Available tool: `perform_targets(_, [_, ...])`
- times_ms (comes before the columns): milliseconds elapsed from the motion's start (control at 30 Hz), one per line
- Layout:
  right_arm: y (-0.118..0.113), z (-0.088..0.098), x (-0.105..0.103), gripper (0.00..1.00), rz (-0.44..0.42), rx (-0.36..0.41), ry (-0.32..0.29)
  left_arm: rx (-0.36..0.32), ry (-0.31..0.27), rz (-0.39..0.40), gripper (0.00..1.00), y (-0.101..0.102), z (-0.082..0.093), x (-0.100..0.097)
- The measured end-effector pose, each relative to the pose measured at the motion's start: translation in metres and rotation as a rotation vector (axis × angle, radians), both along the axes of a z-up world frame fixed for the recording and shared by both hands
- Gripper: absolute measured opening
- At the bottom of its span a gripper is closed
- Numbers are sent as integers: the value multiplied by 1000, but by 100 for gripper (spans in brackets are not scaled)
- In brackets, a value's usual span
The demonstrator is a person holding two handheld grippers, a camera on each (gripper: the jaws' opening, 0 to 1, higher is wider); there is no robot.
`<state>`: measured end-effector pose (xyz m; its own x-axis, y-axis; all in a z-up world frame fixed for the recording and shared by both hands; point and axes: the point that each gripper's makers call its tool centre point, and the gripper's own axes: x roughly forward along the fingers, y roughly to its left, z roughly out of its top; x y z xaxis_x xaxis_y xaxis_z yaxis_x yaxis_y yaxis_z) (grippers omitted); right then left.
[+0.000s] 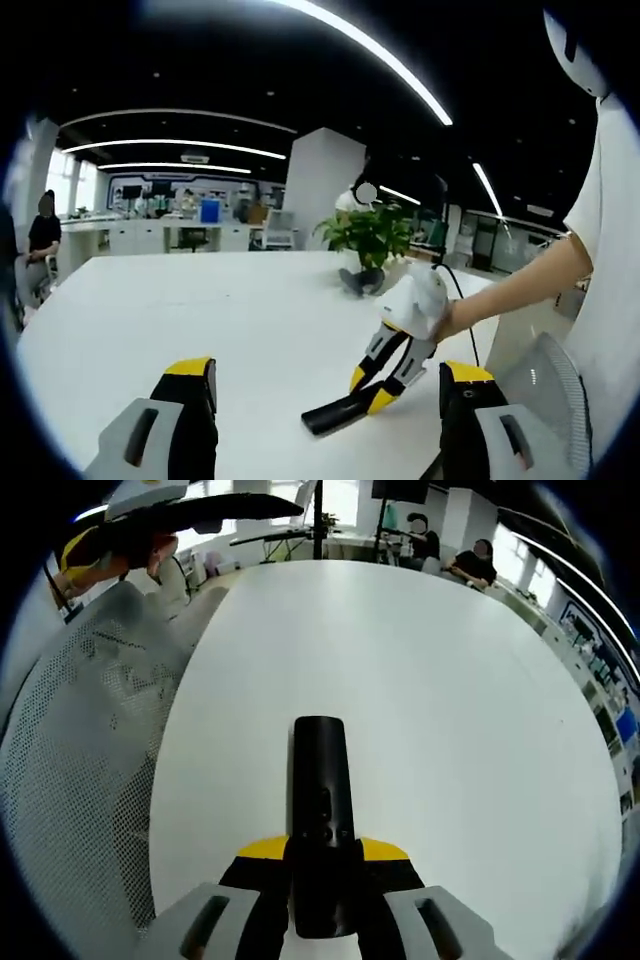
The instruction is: Press the specified remote control buttons in sequence, fully releasing each button before pressing the next.
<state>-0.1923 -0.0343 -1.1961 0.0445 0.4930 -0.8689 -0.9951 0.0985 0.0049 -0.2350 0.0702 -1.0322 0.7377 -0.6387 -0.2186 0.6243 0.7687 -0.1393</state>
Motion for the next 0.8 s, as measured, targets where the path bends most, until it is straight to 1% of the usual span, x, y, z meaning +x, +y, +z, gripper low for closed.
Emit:
perform_targets(200, [1, 1, 15, 21, -19, 5, 14, -3, 2, 12, 96, 6, 0, 0])
perform_targets(300, [1, 1, 22, 21, -18, 5, 15, -7, 12, 17, 96, 8, -2, 0])
perform_targets(467, [-2, 0, 43, 21, -35, -9, 13, -23, 26, 23, 96, 13, -4, -1])
perform_targets(600, [-2, 1, 57, 21, -42, -15, 18, -15, 27, 24, 95, 13, -4, -1])
perform_targets(733, [-2, 1, 68, 21, -32, -25, 19, -24, 29, 30, 95, 15, -2, 0])
perform_targets(800, [-4, 0, 76, 21, 1, -45, 14, -23, 30, 35, 95, 17, -2, 0])
